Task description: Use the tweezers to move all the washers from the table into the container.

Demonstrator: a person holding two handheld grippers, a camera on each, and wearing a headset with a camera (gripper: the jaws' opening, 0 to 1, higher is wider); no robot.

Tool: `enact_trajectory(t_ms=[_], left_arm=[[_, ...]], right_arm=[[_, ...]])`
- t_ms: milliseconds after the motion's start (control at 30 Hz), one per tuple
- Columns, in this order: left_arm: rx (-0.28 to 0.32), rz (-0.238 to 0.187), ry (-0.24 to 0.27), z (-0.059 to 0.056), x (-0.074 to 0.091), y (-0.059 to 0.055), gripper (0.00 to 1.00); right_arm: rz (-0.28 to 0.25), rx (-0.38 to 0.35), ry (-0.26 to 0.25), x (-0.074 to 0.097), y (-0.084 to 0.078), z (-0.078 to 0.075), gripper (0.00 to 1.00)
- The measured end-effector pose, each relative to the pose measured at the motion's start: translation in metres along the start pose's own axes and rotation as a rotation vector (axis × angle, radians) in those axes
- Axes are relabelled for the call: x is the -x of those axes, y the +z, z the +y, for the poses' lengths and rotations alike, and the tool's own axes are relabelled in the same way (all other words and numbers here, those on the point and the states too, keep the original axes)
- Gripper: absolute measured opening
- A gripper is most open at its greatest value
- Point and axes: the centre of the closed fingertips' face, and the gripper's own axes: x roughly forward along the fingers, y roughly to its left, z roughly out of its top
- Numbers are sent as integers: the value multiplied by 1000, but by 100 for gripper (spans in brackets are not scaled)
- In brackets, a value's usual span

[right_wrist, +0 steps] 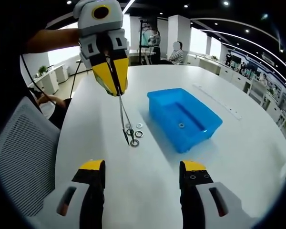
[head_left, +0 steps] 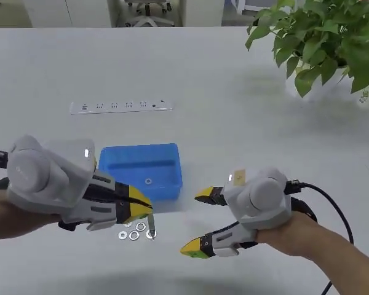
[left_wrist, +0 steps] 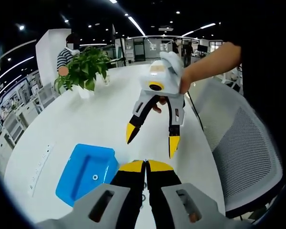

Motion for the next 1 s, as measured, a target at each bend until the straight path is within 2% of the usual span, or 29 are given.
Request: enact_trajectory(t_ms=[500,767,1000], left_arm=[[-6,0,-7,-1,0,-3,5],[-15,0,-20,-2,1,-4,5],[-14,1,-26,-3,1,-4,5]], right_arm=[[-7,26,36,-13,6,6,61],[5,100,77,-25,13,12,51],[-10,141,109,-34,22,17,39]])
